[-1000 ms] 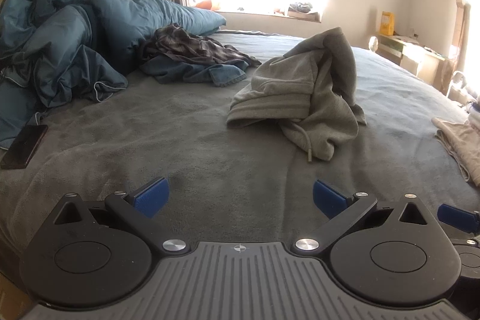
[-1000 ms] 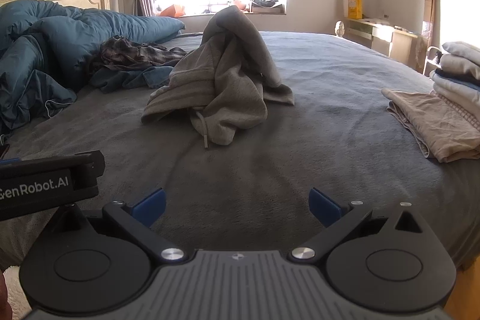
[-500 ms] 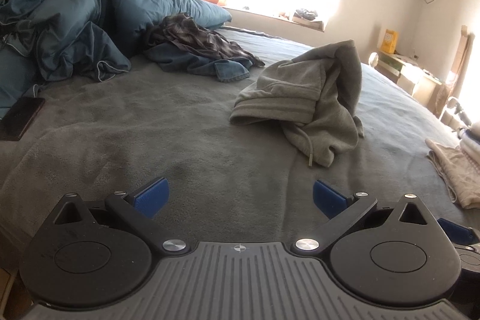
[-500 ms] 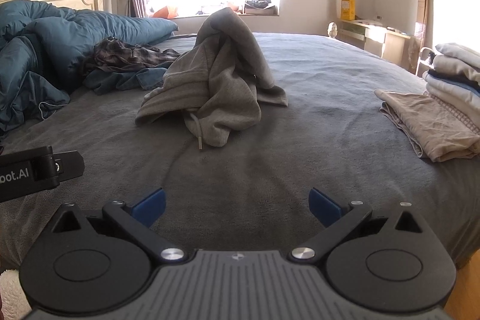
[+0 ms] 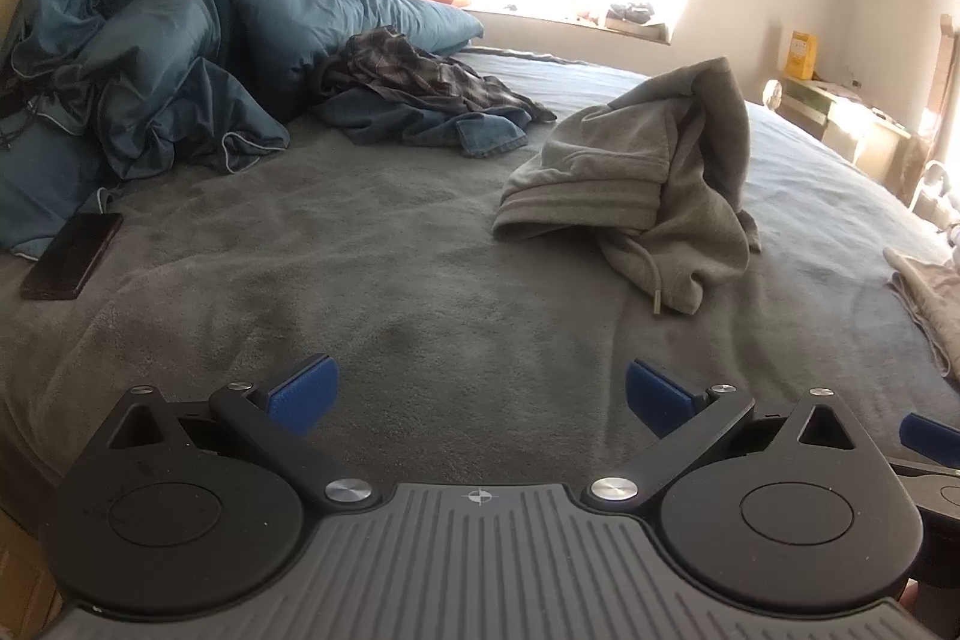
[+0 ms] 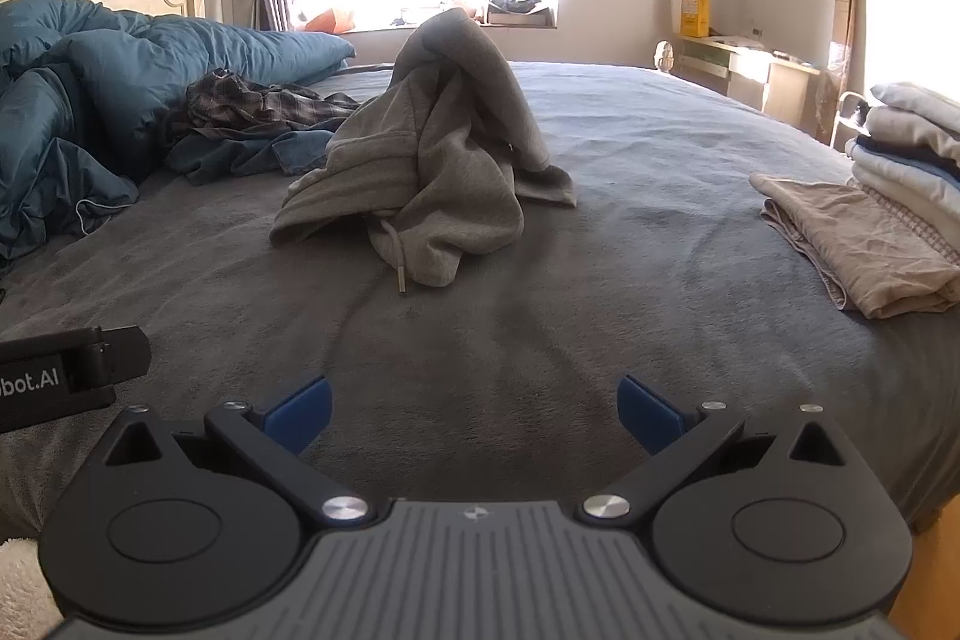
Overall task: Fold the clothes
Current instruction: 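Approach the grey hoodie on the bed with both grippers open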
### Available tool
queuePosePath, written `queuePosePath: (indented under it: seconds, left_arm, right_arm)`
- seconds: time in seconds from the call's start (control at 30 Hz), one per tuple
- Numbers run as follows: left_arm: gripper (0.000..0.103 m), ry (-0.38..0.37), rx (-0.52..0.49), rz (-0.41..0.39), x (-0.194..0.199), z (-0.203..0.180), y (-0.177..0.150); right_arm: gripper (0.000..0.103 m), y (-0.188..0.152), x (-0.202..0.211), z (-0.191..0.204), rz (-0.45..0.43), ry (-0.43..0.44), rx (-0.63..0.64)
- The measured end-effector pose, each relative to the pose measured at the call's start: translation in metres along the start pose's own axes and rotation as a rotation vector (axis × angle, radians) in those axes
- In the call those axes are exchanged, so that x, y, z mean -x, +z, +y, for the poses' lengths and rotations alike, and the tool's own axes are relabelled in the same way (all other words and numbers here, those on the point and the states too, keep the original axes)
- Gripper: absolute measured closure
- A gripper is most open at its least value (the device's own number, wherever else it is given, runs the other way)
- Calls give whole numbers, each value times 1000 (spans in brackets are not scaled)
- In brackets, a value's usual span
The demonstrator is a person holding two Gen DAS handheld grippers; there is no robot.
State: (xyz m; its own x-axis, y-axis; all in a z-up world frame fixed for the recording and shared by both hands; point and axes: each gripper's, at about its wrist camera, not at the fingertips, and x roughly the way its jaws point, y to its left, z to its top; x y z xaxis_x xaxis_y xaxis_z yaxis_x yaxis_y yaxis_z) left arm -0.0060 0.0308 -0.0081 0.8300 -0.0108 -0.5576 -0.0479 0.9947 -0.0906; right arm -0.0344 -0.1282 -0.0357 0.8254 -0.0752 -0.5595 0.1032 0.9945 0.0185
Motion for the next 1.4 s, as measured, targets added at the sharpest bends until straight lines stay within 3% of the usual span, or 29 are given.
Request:
queuePosePath:
  seconds: [1.4]
  left_arm:
    - [0,-17,-5,6,-3,0,10]
  right_arm:
    - [0,8,-5,7,7,-20,8]
